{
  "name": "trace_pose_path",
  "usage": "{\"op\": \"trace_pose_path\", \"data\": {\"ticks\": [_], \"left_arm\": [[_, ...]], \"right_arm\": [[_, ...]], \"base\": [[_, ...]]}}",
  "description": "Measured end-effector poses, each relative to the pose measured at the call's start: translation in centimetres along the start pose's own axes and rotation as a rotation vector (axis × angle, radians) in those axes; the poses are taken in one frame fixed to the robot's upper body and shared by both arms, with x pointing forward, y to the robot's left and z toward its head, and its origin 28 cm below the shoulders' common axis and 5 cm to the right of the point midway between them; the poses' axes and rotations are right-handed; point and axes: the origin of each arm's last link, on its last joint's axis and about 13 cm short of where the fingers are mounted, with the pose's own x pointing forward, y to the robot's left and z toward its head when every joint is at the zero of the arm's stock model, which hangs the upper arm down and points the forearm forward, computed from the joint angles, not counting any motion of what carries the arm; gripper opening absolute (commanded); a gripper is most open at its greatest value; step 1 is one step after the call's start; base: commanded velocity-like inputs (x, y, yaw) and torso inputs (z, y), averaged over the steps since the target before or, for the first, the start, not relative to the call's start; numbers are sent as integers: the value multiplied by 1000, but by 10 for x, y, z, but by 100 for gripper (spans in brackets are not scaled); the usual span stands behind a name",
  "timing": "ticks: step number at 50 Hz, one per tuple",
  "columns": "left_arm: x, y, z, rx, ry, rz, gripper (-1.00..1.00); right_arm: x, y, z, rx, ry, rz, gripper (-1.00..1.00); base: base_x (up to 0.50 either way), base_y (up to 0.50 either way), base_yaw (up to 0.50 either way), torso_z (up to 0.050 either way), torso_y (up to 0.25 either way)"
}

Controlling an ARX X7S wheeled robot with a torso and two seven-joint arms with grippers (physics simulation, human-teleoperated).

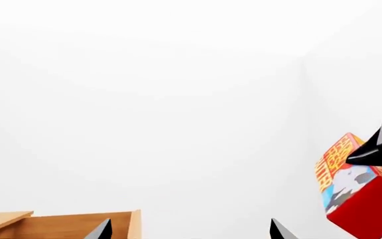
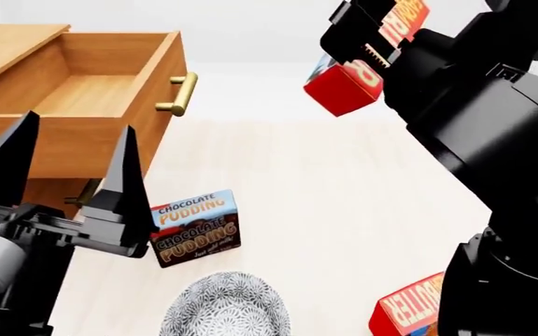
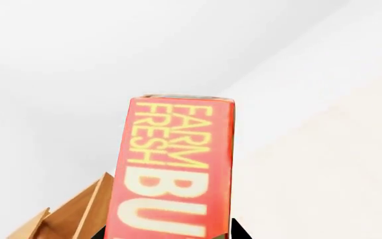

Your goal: Put the butter at the front in the top drawer of the cabinet and close it.

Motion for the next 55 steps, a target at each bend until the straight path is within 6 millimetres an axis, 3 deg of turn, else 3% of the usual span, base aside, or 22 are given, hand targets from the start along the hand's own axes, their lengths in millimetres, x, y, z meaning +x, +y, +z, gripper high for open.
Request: {"op": "trace_pose_path", "data": {"ticks": [20, 55], "left_arm": [[6, -6, -4, 55, 17, -28, 100], [23, -30, -10, 512, -20, -133, 100]], "right_arm": [[-16, 5, -12, -17, 34, 79, -100], [-22, 7, -11, -8, 31, 101, -100]], "base": [[0, 0, 0, 0, 0], [0, 0, 0, 0, 1]]}}
